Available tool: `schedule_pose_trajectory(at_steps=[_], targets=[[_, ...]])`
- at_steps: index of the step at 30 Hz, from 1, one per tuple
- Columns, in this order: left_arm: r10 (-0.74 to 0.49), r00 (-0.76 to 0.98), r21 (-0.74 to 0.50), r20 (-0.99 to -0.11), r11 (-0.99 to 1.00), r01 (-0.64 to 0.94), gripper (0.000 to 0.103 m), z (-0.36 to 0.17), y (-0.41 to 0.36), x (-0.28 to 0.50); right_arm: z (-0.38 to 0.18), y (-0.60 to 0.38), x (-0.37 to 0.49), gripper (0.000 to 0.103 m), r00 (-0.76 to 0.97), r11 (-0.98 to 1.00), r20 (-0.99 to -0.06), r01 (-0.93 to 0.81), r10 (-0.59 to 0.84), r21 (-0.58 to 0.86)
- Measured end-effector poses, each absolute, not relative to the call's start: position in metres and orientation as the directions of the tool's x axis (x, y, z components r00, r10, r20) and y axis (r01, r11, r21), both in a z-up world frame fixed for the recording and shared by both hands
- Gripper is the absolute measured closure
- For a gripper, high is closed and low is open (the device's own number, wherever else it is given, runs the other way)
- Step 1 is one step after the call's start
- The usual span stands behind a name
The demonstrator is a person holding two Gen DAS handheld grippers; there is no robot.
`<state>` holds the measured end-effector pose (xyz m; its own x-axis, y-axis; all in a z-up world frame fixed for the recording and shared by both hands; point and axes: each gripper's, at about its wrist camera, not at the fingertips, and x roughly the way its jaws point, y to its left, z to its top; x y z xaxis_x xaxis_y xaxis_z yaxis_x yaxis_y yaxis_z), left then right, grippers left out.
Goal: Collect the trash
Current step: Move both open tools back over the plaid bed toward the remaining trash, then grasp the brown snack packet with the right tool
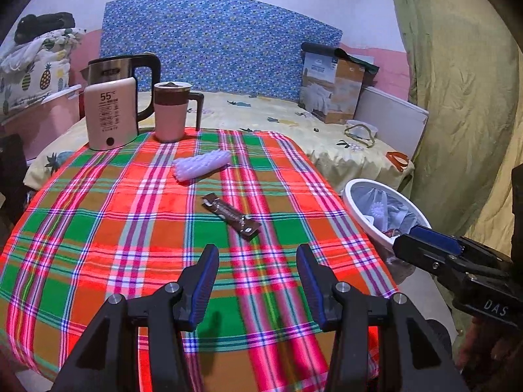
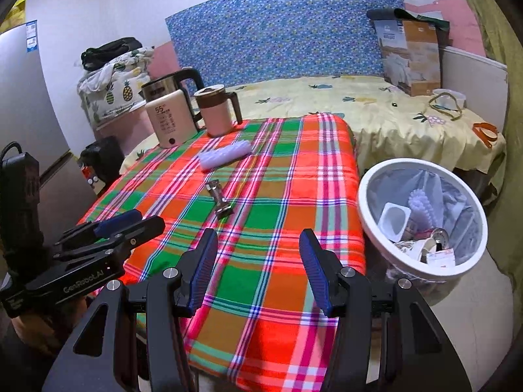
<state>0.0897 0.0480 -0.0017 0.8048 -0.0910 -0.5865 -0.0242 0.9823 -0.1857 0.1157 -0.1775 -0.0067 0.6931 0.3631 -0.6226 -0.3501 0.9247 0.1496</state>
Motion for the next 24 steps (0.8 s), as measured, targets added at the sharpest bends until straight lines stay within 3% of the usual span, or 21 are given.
schedule_pose_trajectory(at_steps=[17,24], targets=[[-0.06,0.78,-0.209,-0.623,0.973,-0.093,0.054,-0.021,0.094,0.097,-0.021,-0.143,0.13,0.049,0.629,0.911,-0.681,-0.387,0.376,0.145],[-0.035,0.778,-0.214,-0.627,0.968,-0.129,0.049,-0.025,0.113,0.099,-0.021,-0.125,0.137,0.049,0.615,0.899,-0.691,-0.423,0.378,0.116]])
